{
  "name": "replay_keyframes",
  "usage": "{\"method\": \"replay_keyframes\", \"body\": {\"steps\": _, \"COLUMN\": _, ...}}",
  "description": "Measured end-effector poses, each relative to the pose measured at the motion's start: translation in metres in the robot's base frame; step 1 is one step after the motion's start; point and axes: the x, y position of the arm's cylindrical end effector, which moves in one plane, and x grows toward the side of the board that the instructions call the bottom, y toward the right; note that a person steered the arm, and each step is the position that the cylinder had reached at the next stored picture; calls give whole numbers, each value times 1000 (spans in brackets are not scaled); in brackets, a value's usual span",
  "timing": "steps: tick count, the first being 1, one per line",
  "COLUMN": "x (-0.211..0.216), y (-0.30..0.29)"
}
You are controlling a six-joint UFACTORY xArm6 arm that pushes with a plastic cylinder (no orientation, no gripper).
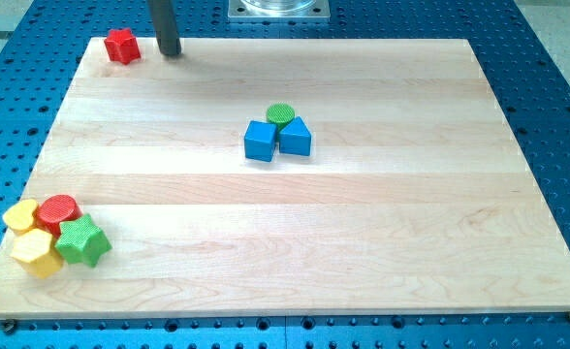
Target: Move the red blocks close to the yellow blocks
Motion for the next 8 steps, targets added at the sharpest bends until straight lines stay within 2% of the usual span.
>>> {"method": "replay_keyframes", "body": {"steps": 2, "x": -1, "y": -15}}
{"method": "replay_keyframes", "body": {"steps": 3, "x": -1, "y": -42}}
{"method": "replay_keyframes", "body": {"steps": 4, "x": 16, "y": -64}}
{"method": "replay_keyframes", "body": {"steps": 5, "x": 79, "y": -72}}
{"method": "replay_keyframes", "body": {"steps": 6, "x": 59, "y": -23}}
{"method": "replay_keyframes", "body": {"steps": 7, "x": 0, "y": -21}}
{"method": "replay_keyframes", "body": {"steps": 8, "x": 4, "y": -88}}
